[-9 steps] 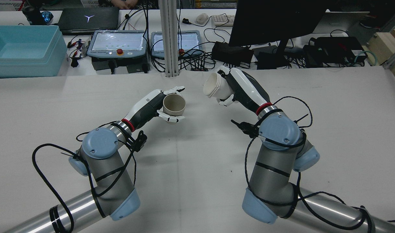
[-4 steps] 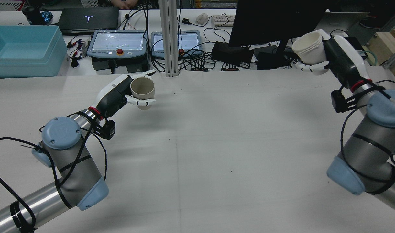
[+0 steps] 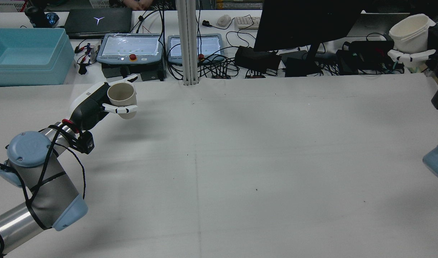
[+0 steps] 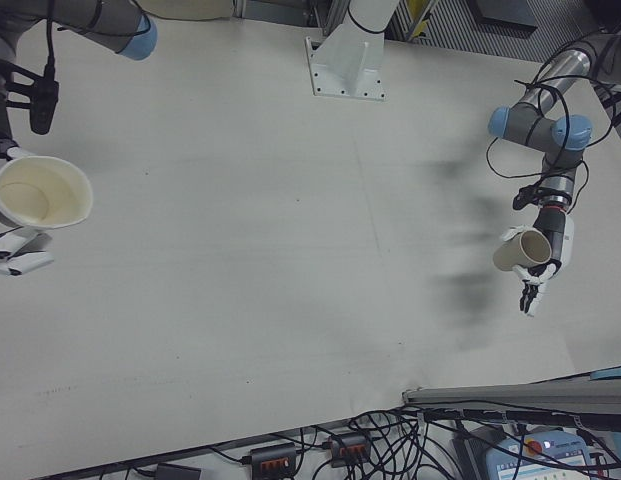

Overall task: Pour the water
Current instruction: 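Raise the right hand's cup upright and withdraw both hands outward, then lower the left hand's cup and release it on the table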

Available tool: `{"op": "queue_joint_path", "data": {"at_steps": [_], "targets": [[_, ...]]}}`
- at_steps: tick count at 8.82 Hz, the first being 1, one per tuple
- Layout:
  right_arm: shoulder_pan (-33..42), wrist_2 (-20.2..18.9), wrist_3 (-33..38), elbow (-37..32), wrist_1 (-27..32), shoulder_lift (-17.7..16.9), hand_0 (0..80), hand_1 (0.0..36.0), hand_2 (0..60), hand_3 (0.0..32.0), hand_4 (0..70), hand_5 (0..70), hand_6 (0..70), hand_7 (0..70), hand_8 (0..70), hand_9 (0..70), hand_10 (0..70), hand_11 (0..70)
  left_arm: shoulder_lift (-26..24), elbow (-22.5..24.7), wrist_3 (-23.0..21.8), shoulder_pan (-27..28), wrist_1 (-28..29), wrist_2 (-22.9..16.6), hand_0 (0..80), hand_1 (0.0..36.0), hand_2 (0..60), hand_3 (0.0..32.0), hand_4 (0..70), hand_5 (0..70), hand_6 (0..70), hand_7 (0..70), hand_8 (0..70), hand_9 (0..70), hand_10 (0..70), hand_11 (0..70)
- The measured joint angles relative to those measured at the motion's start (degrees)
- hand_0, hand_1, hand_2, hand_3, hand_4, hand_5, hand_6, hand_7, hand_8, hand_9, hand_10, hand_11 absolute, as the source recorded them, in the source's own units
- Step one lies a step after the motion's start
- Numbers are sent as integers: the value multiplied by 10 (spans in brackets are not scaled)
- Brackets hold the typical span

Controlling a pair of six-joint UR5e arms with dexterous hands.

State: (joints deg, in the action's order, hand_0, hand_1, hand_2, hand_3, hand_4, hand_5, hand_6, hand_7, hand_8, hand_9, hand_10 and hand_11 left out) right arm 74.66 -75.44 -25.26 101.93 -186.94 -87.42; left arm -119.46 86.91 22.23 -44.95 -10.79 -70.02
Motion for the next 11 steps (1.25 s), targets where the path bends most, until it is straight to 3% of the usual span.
{"op": "queue_joint_path", "data": {"at_steps": [2, 4, 7, 10, 11], "targets": [[9, -11, 36, -114, 134, -42, 686, 328, 401, 0, 58, 700, 300, 443, 410, 566, 521, 700, 35, 7, -14, -23, 17, 0, 465, 333, 600, 0, 313, 564, 77, 105, 34, 55, 35, 71], [20, -14, 59, -205, 212, -58, 702, 331, 386, 0, 52, 700, 285, 427, 395, 546, 506, 700, 91, 5, -12, -39, 52, 3, 466, 311, 600, 0, 309, 545, 75, 104, 36, 57, 38, 73], [33, -15, 71, -243, 237, -61, 696, 331, 389, 0, 52, 700, 284, 424, 389, 539, 502, 700, 170, -49, 33, -39, 164, 24, 475, 268, 600, 0, 290, 510, 63, 87, 30, 47, 32, 64], [34, -17, 72, -258, 237, -60, 732, 337, 379, 0, 55, 700, 283, 426, 382, 531, 492, 700, 189, -117, 67, -38, 264, 29, 480, 240, 600, 0, 285, 488, 61, 85, 30, 45, 31, 62], [34, -18, 71, -259, 237, -59, 744, 340, 378, 0, 56, 700, 283, 427, 380, 529, 490, 700, 190, -132, 69, -38, 280, 29, 493, 199, 386, 0, 282, 433, 60, 83, 28, 42, 28, 56]]}}
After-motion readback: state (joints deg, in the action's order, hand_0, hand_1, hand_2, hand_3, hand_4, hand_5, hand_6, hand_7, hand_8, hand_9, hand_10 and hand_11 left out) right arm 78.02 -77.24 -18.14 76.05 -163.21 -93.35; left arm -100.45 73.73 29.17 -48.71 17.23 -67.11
